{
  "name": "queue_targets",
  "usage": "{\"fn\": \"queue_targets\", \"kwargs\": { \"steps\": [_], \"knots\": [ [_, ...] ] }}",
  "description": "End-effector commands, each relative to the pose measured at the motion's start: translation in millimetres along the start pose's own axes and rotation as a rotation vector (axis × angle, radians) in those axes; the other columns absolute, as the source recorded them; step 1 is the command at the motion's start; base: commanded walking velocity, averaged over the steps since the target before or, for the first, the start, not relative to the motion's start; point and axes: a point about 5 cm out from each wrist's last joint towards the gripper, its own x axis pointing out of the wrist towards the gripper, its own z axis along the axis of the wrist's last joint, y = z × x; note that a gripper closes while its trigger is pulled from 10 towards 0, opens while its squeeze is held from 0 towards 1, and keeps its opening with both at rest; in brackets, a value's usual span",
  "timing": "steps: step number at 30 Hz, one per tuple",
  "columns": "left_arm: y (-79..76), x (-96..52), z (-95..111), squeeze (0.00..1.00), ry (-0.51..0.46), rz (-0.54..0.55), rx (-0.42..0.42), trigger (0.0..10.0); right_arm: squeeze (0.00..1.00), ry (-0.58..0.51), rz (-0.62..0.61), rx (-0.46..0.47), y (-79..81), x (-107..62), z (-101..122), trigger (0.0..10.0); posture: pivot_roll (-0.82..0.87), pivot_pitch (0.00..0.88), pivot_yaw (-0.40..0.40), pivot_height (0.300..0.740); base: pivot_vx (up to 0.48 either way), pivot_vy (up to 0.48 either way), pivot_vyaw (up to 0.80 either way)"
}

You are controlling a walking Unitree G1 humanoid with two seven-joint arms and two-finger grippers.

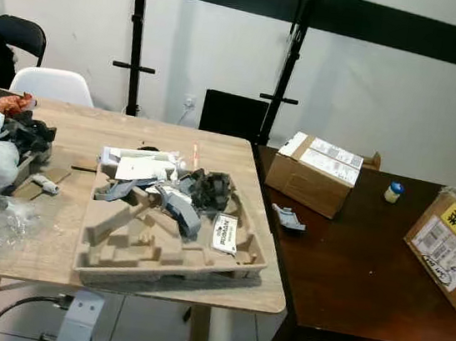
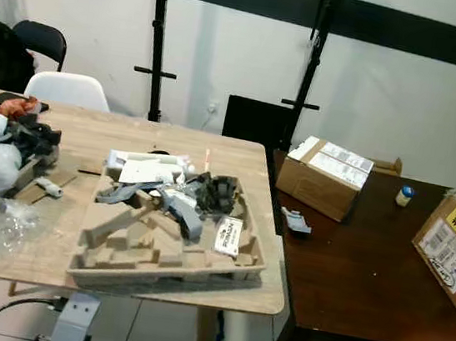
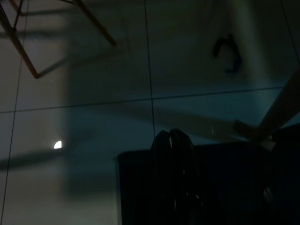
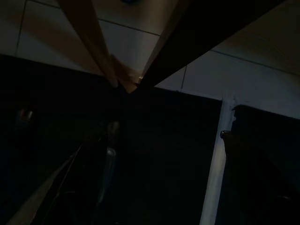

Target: Picking trash to rubbish bin

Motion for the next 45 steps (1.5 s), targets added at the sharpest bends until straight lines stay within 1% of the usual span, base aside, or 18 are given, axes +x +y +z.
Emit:
{"fn": "queue_targets", "kwargs": {
  "steps": [1,4,7,8,11,13,15,19,21,23,25,32,37,39,41,43,44,45],
  "knots": [
    [-1.8,0.7,8.1,0.0,-0.052,-0.005,0.012,10.0,0.0,-0.021,-0.022,0.009,-9.9,-1.1,4.8,10.0,0.07,0.016,-0.104,0.74,0.0,0.0,0.0],
    [-0.8,-0.7,4.9,0.0,-0.041,-0.012,0.019,10.0,0.0,-0.027,-0.032,0.021,-13.2,-1.5,6.1,10.0,0.05,0.031,-0.092,0.74,0.0,0.0,0.0],
    [3.1,-2.6,-2.2,0.0,-0.001,-0.004,0.079,10.0,0.0,-0.002,-0.039,0.033,-14.2,-1.9,1.7,10.0,0.07,0.034,-0.099,0.74,0.0,0.0,0.0],
    [3.1,-2.6,-2.2,0.0,-0.001,-0.004,0.079,10.0,0.0,-0.002,-0.039,0.033,-14.2,-1.9,1.7,10.0,0.07,0.034,-0.099,0.74,0.0,0.0,0.0],
    [9.1,-4.9,-9.1,0.0,0.033,0.042,0.093,10.0,0.0,0.064,-0.012,0.002,-7.3,-2.0,-9.6,10.0,0.07,0.034,-0.085,0.74,0.0,0.0,0.0],
    [1.2,-5.2,-12.1,0.0,0.036,0.024,0.095,10.0,0.0,0.064,-0.005,0.024,2.3,-1.0,-12.4,10.0,0.05,0.048,-0.052,0.74,0.0,0.0,0.0],
    [-1.0,-5.5,-13.5,0.0,0.037,0.012,0.099,10.0,0.0,0.055,-0.004,0.036,8.0,-0.3,-12.0,10.0,0.04,0.058,-0.037,0.74,0.0,0.0,0.0],
    [-6.9,-4.7,-12.6,0.0,0.039,-0.016,0.097,10.0,0.0,0.045,0.0,0.069,15.7,0.8,-11.0,10.0,0.04,0.075,-0.032,0.74,0.0,0.0,0.0],
    [-9.6,-4.4,-10.6,0.0,0.031,-0.026,0.11,10.0,0.0,0.05,0.018,0.072,24.7,0.9,-14.1,10.0,0.05,0.094,-0.025,0.74,0.0,0.0,0.0],
    [-10.2,-4.4,-10.4,0.0,0.03,-0.03,0.116,10.0,0.0,0.054,0.019,0.077,25.6,0.8,-15.2,10.0,0.05,0.094,-0.025,0.74,0.0,0.0,0.0],
    [-2.6,-6.8,-12.2,0.0,0.032,-0.034,0.138,10.0,0.0,0.071,0.02,0.122,34.8,-0.1,-23.3,10.0,0.09,0.119,-0.004,0.74,0.0,0.0,0.0],
    [15.6,-12.2,-16.2,0.0,0.041,-0.015,0.16,10.0,0.0,0.083,0.04,0.144,50.6,-1.0,-30.1,10.0,0.13,0.141,0.021,0.74,0.0,0.0,0.0],
    [17.6,-13.5,-16.8,0.0,0.037,0.002,0.142,10.0,0.0,0.086,0.046,0.126,49.8,-1.4,-31.6,10.0,0.13,0.145,0.012,0.74,0.0,0.0,0.0],
    [15.9,-14.9,-18.0,0.0,0.031,0.002,0.131,10.0,0.0,0.077,0.037,0.11,42.3,-1.1,-28.8,10.0,0.12,0.14,0.0,0.74,0.0,0.0,0.0],
    [15.3,-15.2,-18.2,0.0,0.03,0.001,0.127,10.0,0.0,0.074,0.035,0.107,40.3,-1.0,-27.9,10.0,0.12,0.14,0.0,0.74,0.0,0.0,0.0],
    [17.3,-17.7,-19.7,0.0,0.02,-0.027,0.071,10.0,0.0,0.048,0.034,0.082,30.4,-0.4,-20.4,10.0,0.1,0.129,-0.017,0.74,0.0,0.0,0.0],
    [17.3,-17.7,-19.7,0.0,0.02,-0.027,0.071,10.0,0.0,0.048,0.034,0.082,30.4,-0.4,-20.4,10.0,0.1,0.129,-0.017,0.74,0.0,0.0,0.0],
    [22.2,-19.3,-17.9,0.0,0.002,-0.026,0.031,10.0,0.0,0.034,0.044,0.06,25.1,-0.2,-15.7,10.0,0.09,0.124,-0.024,0.74,0.0,0.0,0.0]
  ]
}}
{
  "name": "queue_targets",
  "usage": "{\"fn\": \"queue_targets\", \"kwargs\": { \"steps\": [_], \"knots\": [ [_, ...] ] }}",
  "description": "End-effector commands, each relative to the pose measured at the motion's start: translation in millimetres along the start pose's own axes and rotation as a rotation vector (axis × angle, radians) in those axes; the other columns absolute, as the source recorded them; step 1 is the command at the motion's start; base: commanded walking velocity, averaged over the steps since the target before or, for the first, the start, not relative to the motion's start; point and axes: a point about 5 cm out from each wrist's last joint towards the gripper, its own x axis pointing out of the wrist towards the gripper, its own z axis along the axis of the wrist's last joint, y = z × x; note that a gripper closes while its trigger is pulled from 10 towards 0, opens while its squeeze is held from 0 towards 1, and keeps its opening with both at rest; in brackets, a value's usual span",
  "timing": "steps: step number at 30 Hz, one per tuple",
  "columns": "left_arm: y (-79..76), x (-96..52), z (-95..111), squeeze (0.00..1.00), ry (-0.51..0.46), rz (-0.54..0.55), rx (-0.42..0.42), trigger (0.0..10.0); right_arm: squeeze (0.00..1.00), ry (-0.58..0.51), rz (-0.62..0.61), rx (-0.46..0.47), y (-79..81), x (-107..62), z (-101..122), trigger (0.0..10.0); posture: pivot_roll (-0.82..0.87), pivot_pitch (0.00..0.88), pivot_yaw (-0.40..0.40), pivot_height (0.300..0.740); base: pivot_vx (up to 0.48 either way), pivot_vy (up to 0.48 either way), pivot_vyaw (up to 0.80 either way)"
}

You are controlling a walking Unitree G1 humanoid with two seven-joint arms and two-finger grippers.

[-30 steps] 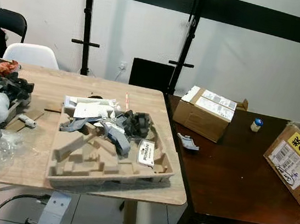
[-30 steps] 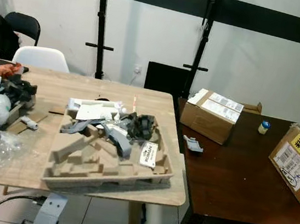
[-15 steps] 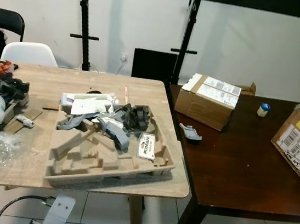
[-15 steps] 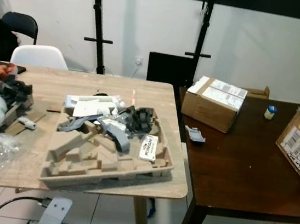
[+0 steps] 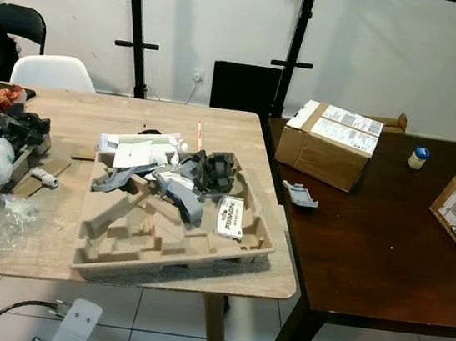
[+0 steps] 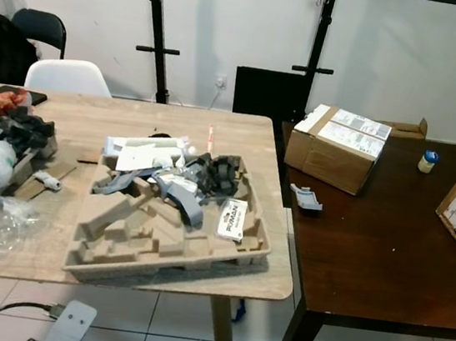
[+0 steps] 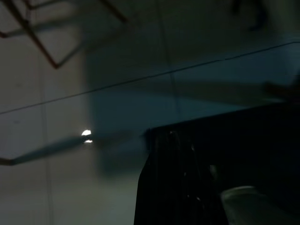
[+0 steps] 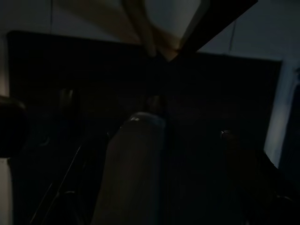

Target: Picking trash to rubbish bin

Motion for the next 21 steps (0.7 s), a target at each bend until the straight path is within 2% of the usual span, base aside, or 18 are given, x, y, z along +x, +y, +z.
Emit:
{"fn": "queue_targets", "kwargs": {
  "steps": [1,4,6,9,10,13,15,20,21],
  "knots": [
    [17.4,-6.1,-0.7,0.0,-0.022,0.025,-0.072,10.0,0.0,-0.012,0.04,-0.061,-5.4,-0.7,5.6,10.0,0.08,0.119,-0.032,0.74,0.0,0.0,0.0],
    [33.8,-11.9,7.8,0.0,-0.083,0.048,-0.132,10.0,0.0,-0.036,0.101,-0.109,-11.0,-2.1,13.7,10.0,0.08,0.119,-0.035,0.74,0.0,0.0,0.0],
    [42.8,-22.0,17.0,0.0,-0.137,-0.034,-0.13,10.0,0.0,-0.077,0.165,-0.139,-19.3,-5.3,23.0,10.0,0.08,0.108,-0.046,0.74,0.0,0.0,0.0],
    [48.6,-35.5,23.6,0.0,-0.159,-0.167,-0.061,10.0,0.0,-0.112,0.241,-0.172,-29.3,-10.3,32.6,10.0,0.08,0.103,-0.049,0.74,0.0,0.0,0.0],
    [51.5,-43.8,26.4,0.0,-0.154,-0.244,-0.021,10.0,0.0,-0.13,0.29,-0.211,-34.4,-13.9,38.0,10.0,0.07,0.102,-0.049,0.74,0.0,0.0,0.0],
    [52.1,-47.1,27.9,0.0,-0.154,-0.275,-0.01,10.0,0.0,-0.136,0.304,-0.229,-36.4,-15.2,40.0,10.0,0.07,0.102,-0.049,0.74,0.0,0.0,0.0],
    [54.9,-61.6,37.1,0.0,-0.139,-0.418,0.02,10.0,0.0,-0.144,0.378,-0.299,-43.4,-21.0,45.7,10.0,0.07,0.092,-0.053,0.74,0.0,0.0,0.0],
    [54.5,-75.4,52.0,0.0,-0.137,-0.528,0.021,10.0,0.0,-0.171,0.452,-0.315,-43.8,-26.3,53.3,10.0,0.07,0.087,-0.056,0.74,0.0,0.0,0.0],
    [52.8,-83.6,59.4,0.0,-0.131,-0.587,0.023,10.0,0.0,-0.191,0.494,-0.305,-43.0,-29.4,58.5,10.0,0.07,0.08,-0.057,0.74,0.0,0.0,0.0]
  ]
}}
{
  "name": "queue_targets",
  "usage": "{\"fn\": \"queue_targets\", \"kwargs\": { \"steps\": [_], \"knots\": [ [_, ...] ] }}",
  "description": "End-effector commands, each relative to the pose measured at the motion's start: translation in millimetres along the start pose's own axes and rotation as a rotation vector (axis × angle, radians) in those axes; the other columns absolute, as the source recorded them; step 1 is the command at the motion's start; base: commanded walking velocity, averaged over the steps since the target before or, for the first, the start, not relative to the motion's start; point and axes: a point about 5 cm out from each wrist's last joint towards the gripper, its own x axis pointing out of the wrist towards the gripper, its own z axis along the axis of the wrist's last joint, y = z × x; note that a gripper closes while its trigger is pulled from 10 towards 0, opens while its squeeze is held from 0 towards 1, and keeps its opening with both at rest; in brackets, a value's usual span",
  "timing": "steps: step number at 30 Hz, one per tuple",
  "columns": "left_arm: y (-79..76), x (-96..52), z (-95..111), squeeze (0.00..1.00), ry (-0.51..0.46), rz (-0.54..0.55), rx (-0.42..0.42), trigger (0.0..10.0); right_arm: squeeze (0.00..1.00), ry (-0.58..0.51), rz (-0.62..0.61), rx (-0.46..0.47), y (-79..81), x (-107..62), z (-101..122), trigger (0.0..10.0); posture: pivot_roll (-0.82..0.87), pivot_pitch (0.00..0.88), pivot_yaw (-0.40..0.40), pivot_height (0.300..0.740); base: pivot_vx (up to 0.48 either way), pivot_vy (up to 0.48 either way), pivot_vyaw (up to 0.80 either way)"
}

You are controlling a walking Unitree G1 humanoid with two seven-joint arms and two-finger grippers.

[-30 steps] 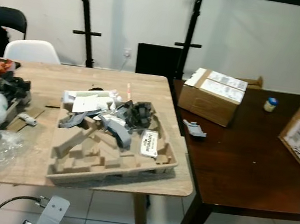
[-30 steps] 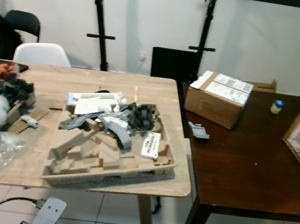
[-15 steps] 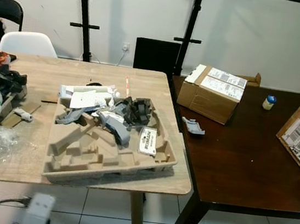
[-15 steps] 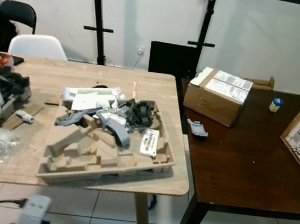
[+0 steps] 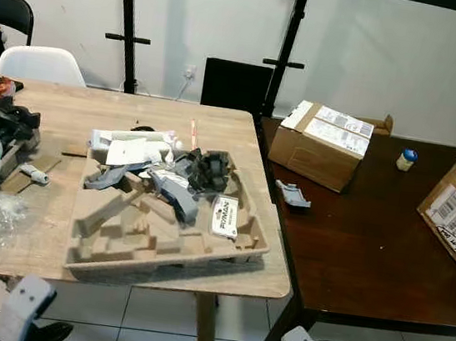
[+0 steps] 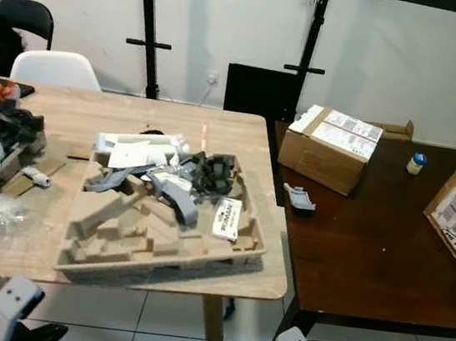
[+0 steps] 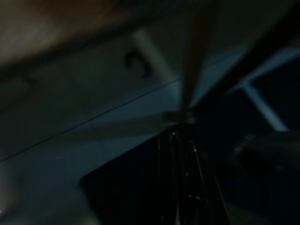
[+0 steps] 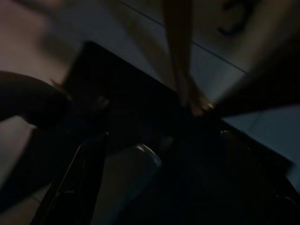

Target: Picking trash to rubbish bin

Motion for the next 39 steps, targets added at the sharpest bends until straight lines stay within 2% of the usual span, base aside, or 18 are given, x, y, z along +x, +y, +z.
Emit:
{"fn": "queue_targets", "kwargs": {
  "steps": [1,4,5,6,7,12,14,15,18,21,25,26,29,30,34,36,37,39],
  "knots": [
    [-5.8,-4.5,2.5,0.0,0.023,-0.063,-0.017,10.0,0.0,-0.008,0.051,0.008,3.2,-1.4,0.3,10.0,0.07,0.08,-0.057,0.74,0.0,0.0,0.0],
    [-13.9,-14.2,30.2,0.0,-0.03,-0.154,0.004,10.0,0.0,-0.095,0.175,0.023,4.0,-10.3,21.4,10.0,0.08,0.07,-0.058,0.74,0.0,0.0,0.0],
    [-13.9,-14.2,30.2,0.0,-0.03,-0.154,0.004,10.0,0.0,-0.095,0.175,0.023,4.0,-10.3,21.4,10.0,0.08,0.07,-0.058,0.74,0.0,0.0,0.0],
    [-16.1,-18.7,56.6,0.0,-0.125,-0.189,0.023,10.0,0.0,-0.17,0.302,0.011,7.0,-22.4,40.8,10.0,0.08,0.068,-0.06,0.74,0.0,0.0,0.0],
    [-16.1,-18.7,56.6,0.0,-0.125,-0.189,0.023,10.0,0.0,-0.17,0.302,0.011,7.0,-22.4,40.8,10.0,0.08,0.068,-0.06,0.74,0.0,0.0,0.0],
    [-20.4,-25.2,105.7,0.0,-0.322,-0.241,0.055,10.0,0.0,-0.349,0.479,0.011,10.2,-47.7,84.8,10.0,0.08,0.059,-0.057,0.74,0.0,0.0,0.0],
    [-20.4,-25.3,107.9,0.0,-0.334,-0.243,0.055,10.0,0.0,-0.364,0.48,0.019,9.8,-48.6,87.8,10.0,0.08,0.059,-0.057,0.74,0.0,0.0,0.0],
    [-21.1,-27.0,119.6,0.0,-0.39,-0.252,0.061,10.0,0.0,-0.458,0.503,0.057,7.5,-56.6,105.2,10.0,0.08,0.056,-0.054,0.74,0.0,0.0,0.0],
    [-21.5,-28.5,130.0,0.0,-0.435,-0.258,0.067,10.0,0.0,-0.555,0.538,0.082,6.4,-67.9,121.7,10.0,0.08,0.054,-0.053,0.74,0.0,0.0,0.0],
    [-12.7,-26.7,144.7,0.0,-0.502,-0.187,0.081,10.0,0.0,-0.703,0.566,0.132,3.3,-86.8,143.2,10.0,0.08,0.055,-0.055,0.74,0.0,0.0,0.0],
    [-11.2,-18.1,147.4,0.0,-0.48,-0.17,0.105,10.0,0.0,-0.788,0.569,0.157,0.7,-94.9,152.7,10.0,0.09,0.053,-0.057,0.74,0.0,0.0,0.0],
    [-7.2,-7.0,153.0,0.0,-0.456,-0.106,0.139,10.0,0.0,-0.857,0.565,0.177,-0.3,-100.6,162.4,10.0,0.09,0.053,-0.057,0.74,0.0,0.0,0.0],
    [-0.4,1.9,159.9,0.0,-0.46,-0.026,0.17,10.0,0.0,-0.904,0.538,0.183,-2.2,-102.9,171.2,10.0,0.09,0.05,-0.058,0.74,0.0,0.0,0.0],
    [10.6,12.4,168.6,0.0,-0.468,0.098,0.226,10.0,0.0,-0.937,0.476,0.17,-4.5,-101.9,181.8,10.0,0.09,0.05,-0.058,0.74,0.0,0.0,0.0],
    [27.5,25.6,179.2,0.0,-0.478,0.263,0.239,10.0,0.0,-0.9,0.411,0.1,1.2,-93.4,191.7,10.0,0.08,0.043,-0.054,0.74,0.0,0.0,0.0],
    [40.4,40.7,190.4,0.0,-0.447,0.392,0.288,10.0,0.0,-0.901,0.389,0.065,11.6,-84.1,206.3,10.0,0.08,0.04,-0.052,0.74,0.0,0.0,0.0],
    [46.2,52.8,203.4,0.17,-0.46,0.461,0.303,10.0,0.0,-0.912,0.367,0.038,22.1,-75.9,220.0,10.0,0.07,0.039,-0.049,0.74,0.0,0.0,0.0],
    [46.7,55.4,206.6,0.17,-0.469,0.469,0.301,10.0,0.0,-0.916,0.361,0.031,24.6,-74.3,223.0,10.0,0.07,0.039,-0.049,0.74,0.0,0.0,0.0]
  ]
}}
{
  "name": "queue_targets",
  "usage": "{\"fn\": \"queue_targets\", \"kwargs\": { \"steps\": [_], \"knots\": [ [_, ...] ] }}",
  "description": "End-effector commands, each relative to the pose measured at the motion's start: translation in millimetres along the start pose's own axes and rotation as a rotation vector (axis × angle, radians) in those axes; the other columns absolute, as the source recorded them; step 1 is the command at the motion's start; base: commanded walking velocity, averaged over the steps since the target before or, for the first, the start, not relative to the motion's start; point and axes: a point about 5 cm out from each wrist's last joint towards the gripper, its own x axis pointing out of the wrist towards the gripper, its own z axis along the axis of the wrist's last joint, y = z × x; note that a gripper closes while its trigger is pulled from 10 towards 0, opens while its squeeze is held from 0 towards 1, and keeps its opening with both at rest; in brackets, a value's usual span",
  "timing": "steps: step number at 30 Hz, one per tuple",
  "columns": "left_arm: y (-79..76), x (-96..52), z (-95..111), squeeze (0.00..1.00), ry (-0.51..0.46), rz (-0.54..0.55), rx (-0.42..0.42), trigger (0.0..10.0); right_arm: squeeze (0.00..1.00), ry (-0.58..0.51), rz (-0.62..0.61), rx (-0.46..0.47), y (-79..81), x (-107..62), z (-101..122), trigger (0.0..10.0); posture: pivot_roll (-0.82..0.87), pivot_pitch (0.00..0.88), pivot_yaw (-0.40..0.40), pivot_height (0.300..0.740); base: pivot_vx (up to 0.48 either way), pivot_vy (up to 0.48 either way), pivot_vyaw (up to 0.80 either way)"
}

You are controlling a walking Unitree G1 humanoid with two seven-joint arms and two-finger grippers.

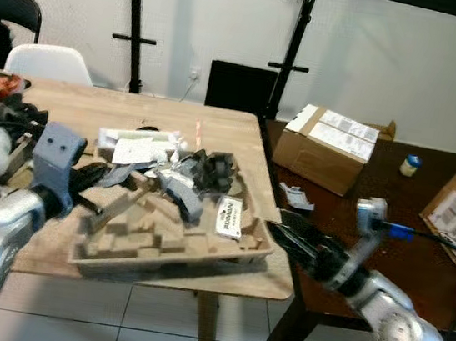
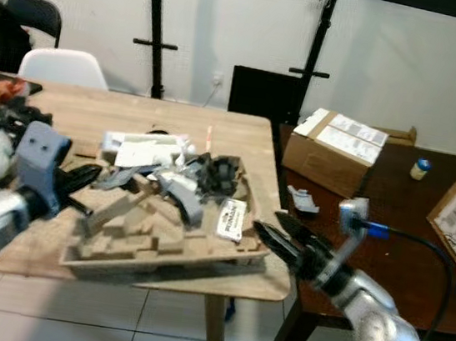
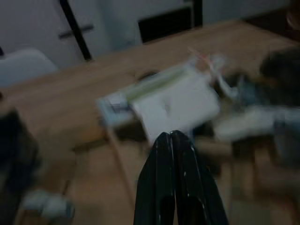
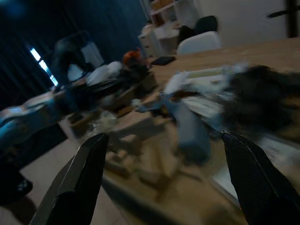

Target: Picking trash to rubbish bin

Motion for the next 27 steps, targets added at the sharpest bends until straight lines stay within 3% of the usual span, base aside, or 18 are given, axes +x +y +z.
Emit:
{"fn": "queue_targets", "kwargs": {
  "steps": [1,2,3,4,8,9,10,11,13,14,20,22,25,26,27],
  "knots": [
    [-4.2,6.4,-7.4,1.0,0.017,0.017,0.021,10.0,0.0,-0.002,-0.019,-0.05,2.9,4.7,4.4,10.0,0.07,0.039,-0.049,0.74,0.0,0.0,0.0],
    [-9.2,18.2,-6.8,1.0,0.018,0.018,0.032,10.0,0.0,-0.005,-0.032,-0.072,7.1,16.8,3.5,10.0,0.07,0.039,-0.047,0.74,0.0,0.0,0.0],
    [-9.2,18.2,-6.8,1.0,0.018,0.018,0.032,10.0,0.0,-0.005,-0.032,-0.072,7.1,16.8,3.5,10.0,0.07,0.039,-0.047,0.74,0.0,0.0,0.0],
    [-15.4,27.7,-7.0,1.0,0.028,0.007,0.051,10.0,0.0,-0.007,-0.062,-0.099,9.3,28.3,2.2,10.0,0.06,0.042,-0.039,0.74,0.0,0.0,0.0],
    [-20.7,35.0,-6.7,1.0,0.031,0.0,0.043,10.0,0.0,-0.007,-0.097,-0.121,10.1,37.7,0.5,10.0,0.06,0.043,-0.037,0.74,0.0,0.0,0.0],
    [-26.7,41.1,-8.9,1.0,0.068,-0.012,0.04,10.0,0.0,-0.001,-0.183,-0.145,5.9,46.3,-3.3,10.0,0.05,0.047,-0.024,0.74,0.0,0.0,0.0],
    [-26.7,41.1,-8.9,1.0,0.068,-0.012,0.04,10.0,0.0,-0.001,-0.183,-0.145,5.9,46.3,-3.3,10.0,0.05,0.047,-0.024,0.74,0.0,0.0,0.0],
    [-30.0,44.7,-13.8,1.0,0.129,-0.024,0.086,10.0,0.0,0.012,-0.273,-0.177,1.3,51.2,-6.6,10.0,0.04,0.048,-0.021,0.74,0.0,0.0,0.0],
    [-31.2,44.6,-17.3,1.0,0.164,-0.045,0.079,10.0,0.0,0.023,-0.303,-0.205,-0.3,52.1,-7.8,10.0,0.04,0.053,-0.017,0.74,0.0,0.0,0.0],
    [-30.5,43.7,-18.3,0.0,0.176,-0.056,0.071,10.0,0.0,0.022,-0.313,-0.199,-1.3,51.7,-8.0,10.0,0.04,0.056,-0.017,0.74,0.0,0.0,0.0],
    [-17.4,40.1,-22.4,0.0,0.217,-0.072,0.09,10.0,0.0,0.028,-0.34,-0.202,-4.5,48.8,-8.2,10.0,0.04,0.062,-0.023,0.74,0.0,0.0,0.0],
    [-10.0,37.4,-27.0,0.0,0.252,-0.047,0.176,10.0,0.0,0.044,-0.341,-0.209,-6.0,48.3,-10.4,10.0,0.05,0.065,-0.036,0.74,0.0,0.0,0.0],
    [-7.4,36.4,-29.0,0.0,0.265,-0.037,0.213,10.0,0.0,0.049,-0.343,-0.213,-6.5,48.1,-11.4,10.0,0.05,0.065,-0.037,0.74,0.0,0.0,0.0],
    [-5.8,35.3,-34.9,0.0,0.305,-0.035,0.289,10.0,0.0,0.058,-0.341,-0.228,-6.3,49.9,-13.2,10.0,0.06,0.066,-0.041,0.74,0.0,0.0,0.0],
    [-5.8,35.1,-36.6,0.0,0.319,-0.038,0.31,10.0,0.0,0.061,-0.338,-0.234,-5.8,50.8,-13.4,10.0,0.06,0.067,-0.041,0.74,0.0,0.0,0.0]
  ]
}}
